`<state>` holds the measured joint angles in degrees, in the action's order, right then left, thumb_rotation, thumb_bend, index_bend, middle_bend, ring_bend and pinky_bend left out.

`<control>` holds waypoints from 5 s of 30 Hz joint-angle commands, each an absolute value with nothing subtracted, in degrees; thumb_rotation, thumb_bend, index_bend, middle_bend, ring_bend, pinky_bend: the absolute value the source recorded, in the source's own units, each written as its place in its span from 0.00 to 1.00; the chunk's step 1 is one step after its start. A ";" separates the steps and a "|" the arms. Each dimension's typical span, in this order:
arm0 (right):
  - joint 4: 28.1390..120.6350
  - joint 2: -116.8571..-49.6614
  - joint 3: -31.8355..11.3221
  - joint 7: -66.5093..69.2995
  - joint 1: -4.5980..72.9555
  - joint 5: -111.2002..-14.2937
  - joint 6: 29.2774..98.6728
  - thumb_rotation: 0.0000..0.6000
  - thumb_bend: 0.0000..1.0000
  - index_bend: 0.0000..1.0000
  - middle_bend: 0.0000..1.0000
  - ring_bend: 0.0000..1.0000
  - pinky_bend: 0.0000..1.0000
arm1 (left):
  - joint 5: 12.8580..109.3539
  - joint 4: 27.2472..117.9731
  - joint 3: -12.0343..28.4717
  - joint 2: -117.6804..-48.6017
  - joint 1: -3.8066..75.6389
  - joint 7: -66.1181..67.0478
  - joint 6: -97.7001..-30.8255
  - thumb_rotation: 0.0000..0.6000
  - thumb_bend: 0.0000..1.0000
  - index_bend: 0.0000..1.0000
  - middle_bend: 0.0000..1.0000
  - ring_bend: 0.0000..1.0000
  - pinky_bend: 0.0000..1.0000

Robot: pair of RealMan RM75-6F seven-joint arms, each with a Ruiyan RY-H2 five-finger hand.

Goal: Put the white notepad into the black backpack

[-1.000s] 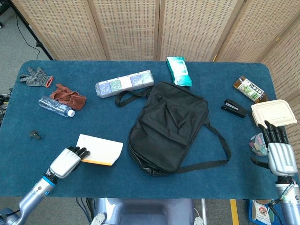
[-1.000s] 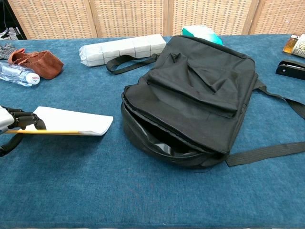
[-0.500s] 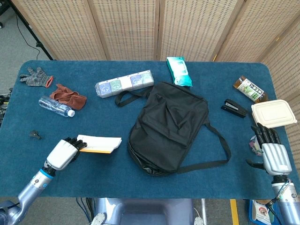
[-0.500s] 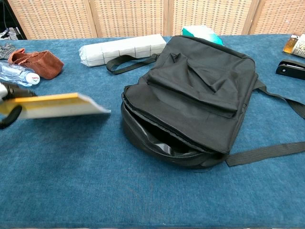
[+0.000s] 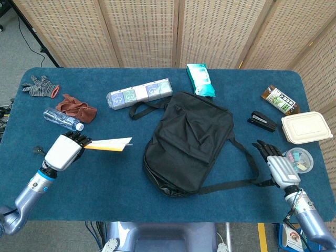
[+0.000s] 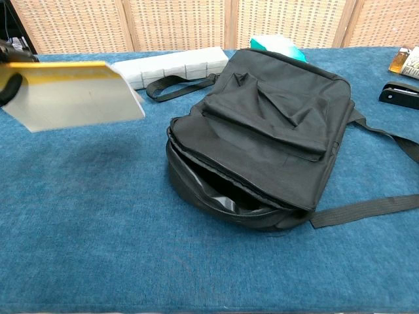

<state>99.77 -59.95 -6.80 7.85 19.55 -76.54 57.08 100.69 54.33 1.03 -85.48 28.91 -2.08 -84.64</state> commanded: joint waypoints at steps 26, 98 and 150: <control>108.81 -72.92 -10.03 0.64 35.31 -61.21 45.18 1.00 0.00 0.08 0.00 0.00 0.00 | 98.78 63.24 4.02 -73.85 29.41 2.19 -87.52 1.00 0.71 0.84 0.62 0.51 0.65; 91.81 -97.08 -8.52 -10.44 35.39 -68.12 60.78 1.00 0.73 0.60 0.66 0.54 0.67 | 98.10 52.83 2.95 -78.82 28.63 -5.66 -90.70 1.00 0.71 0.85 0.62 0.51 0.65; 104.07 -72.23 -21.84 0.64 43.48 -50.40 45.05 1.00 0.75 0.62 0.67 0.56 0.71 | 111.87 12.09 -3.82 -115.45 55.61 -20.69 -105.50 1.00 0.68 0.86 0.63 0.48 0.65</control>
<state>103.35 -73.11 -21.54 0.00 43.27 -51.05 45.83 111.96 12.79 -3.20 -114.63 54.73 -20.73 -106.42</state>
